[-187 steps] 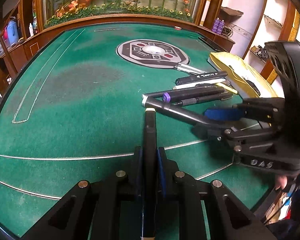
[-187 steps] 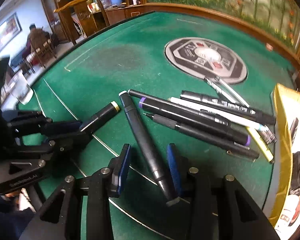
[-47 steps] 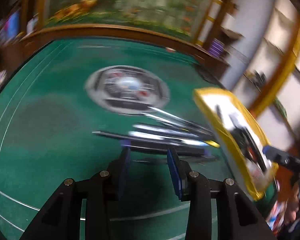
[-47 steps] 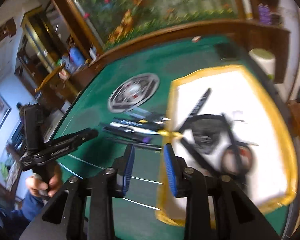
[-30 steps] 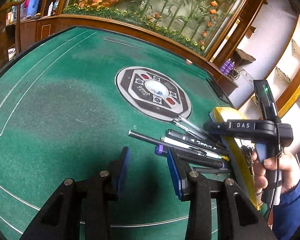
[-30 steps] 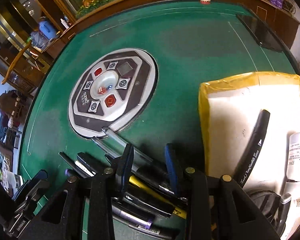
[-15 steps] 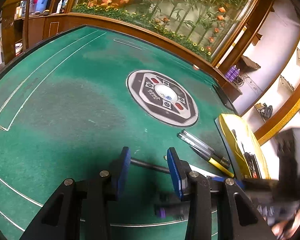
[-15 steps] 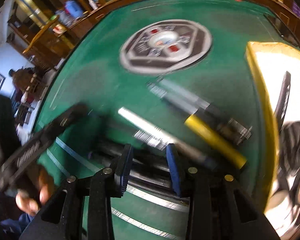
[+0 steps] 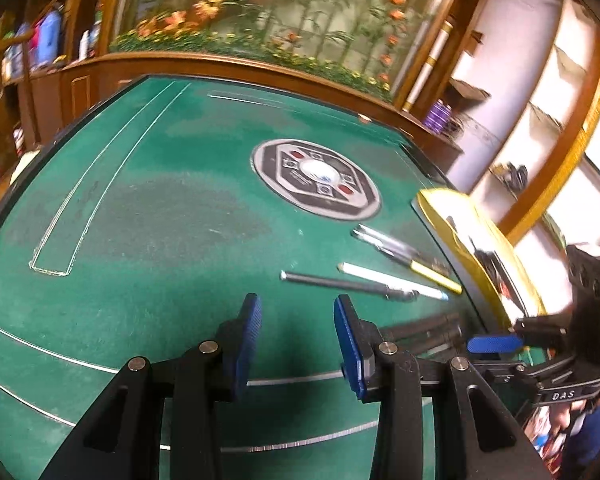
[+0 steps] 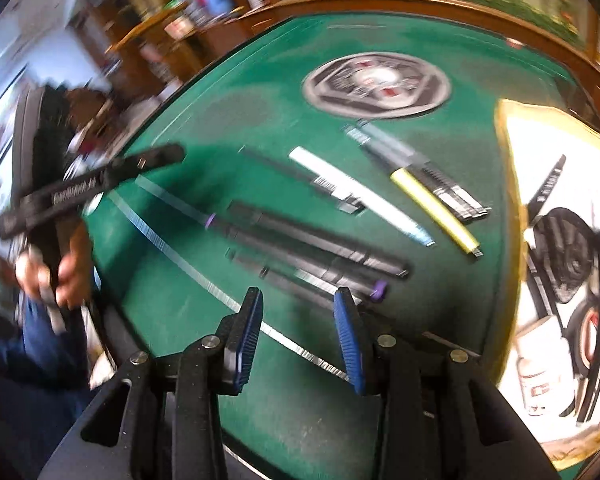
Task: Organize rigid objects
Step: 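Return the right tool to the pile and grasp a black marker, then grasp the purple-capped black marker with the left tool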
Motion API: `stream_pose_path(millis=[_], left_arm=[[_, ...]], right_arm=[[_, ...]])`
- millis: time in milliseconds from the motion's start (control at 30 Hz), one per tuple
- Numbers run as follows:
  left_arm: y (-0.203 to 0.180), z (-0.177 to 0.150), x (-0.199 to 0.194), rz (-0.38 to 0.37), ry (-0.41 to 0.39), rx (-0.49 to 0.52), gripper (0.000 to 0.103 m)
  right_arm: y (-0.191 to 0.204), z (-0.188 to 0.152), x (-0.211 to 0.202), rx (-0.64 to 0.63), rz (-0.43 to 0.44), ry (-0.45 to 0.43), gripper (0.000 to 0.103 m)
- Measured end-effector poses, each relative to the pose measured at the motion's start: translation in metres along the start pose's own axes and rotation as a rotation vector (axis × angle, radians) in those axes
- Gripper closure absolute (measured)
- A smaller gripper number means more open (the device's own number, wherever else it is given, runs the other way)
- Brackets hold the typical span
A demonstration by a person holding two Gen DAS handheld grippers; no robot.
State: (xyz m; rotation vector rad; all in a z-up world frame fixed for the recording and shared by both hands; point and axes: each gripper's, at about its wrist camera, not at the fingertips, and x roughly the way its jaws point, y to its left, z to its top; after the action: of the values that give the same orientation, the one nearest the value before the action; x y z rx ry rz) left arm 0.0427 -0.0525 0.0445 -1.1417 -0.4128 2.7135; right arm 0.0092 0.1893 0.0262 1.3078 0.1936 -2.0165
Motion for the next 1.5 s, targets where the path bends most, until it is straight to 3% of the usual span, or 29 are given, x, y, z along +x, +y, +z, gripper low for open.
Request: stream_pose_path(millis=[133, 200, 400, 500, 533, 667, 833, 967, 1200, 1367, 1500], left_arm=[[-0.012, -0.008, -0.002, -0.001, 0.018, 0.081, 0.063], [-0.017, -0.011, -0.002, -0.009, 0.034, 0.117, 0.063], [-0.033, -0.019, -0.007, -0.03, 0.051, 0.222, 0.063], [-0.034, -0.018, -0.007, -0.057, 0.066, 0.229, 0.063], [-0.035, -0.018, -0.007, -0.065, 0.072, 0.235, 0.063], [-0.051, -0.018, -0.003, -0.072, 0.103, 0.32, 0.063], [-0.077, -0.021, 0.01, -0.071, 0.154, 0.458, 0.063], [-0.084, -0.02, 0.026, -0.075, 0.215, 0.434, 0.063], [-0.086, -0.018, 0.035, -0.086, 0.262, 0.326, 0.063], [-0.074, -0.017, 0.032, -0.071, 0.268, 0.278, 0.062], [-0.067, -0.017, 0.031, -0.065, 0.268, 0.258, 0.056]], right_arm=[[0.01, -0.004, 0.007, -0.124, -0.068, 0.009, 0.064], [0.008, -0.001, 0.014, -0.158, -0.051, 0.036, 0.058], [0.007, 0.003, 0.031, -0.213, -0.067, 0.062, 0.058], [0.02, -0.005, 0.029, -0.254, -0.096, 0.096, 0.086], [0.024, -0.009, 0.029, -0.252, -0.088, 0.103, 0.09], [0.029, -0.024, 0.021, -0.187, -0.141, 0.09, 0.094], [0.006, -0.038, -0.004, -0.02, -0.091, 0.014, 0.094], [-0.009, -0.05, -0.019, 0.059, -0.101, -0.042, 0.094], [-0.03, -0.047, -0.017, 0.101, -0.145, -0.006, 0.094], [-0.021, -0.045, -0.01, 0.04, -0.138, 0.022, 0.094], [-0.001, -0.042, 0.002, -0.006, -0.106, 0.031, 0.094]])
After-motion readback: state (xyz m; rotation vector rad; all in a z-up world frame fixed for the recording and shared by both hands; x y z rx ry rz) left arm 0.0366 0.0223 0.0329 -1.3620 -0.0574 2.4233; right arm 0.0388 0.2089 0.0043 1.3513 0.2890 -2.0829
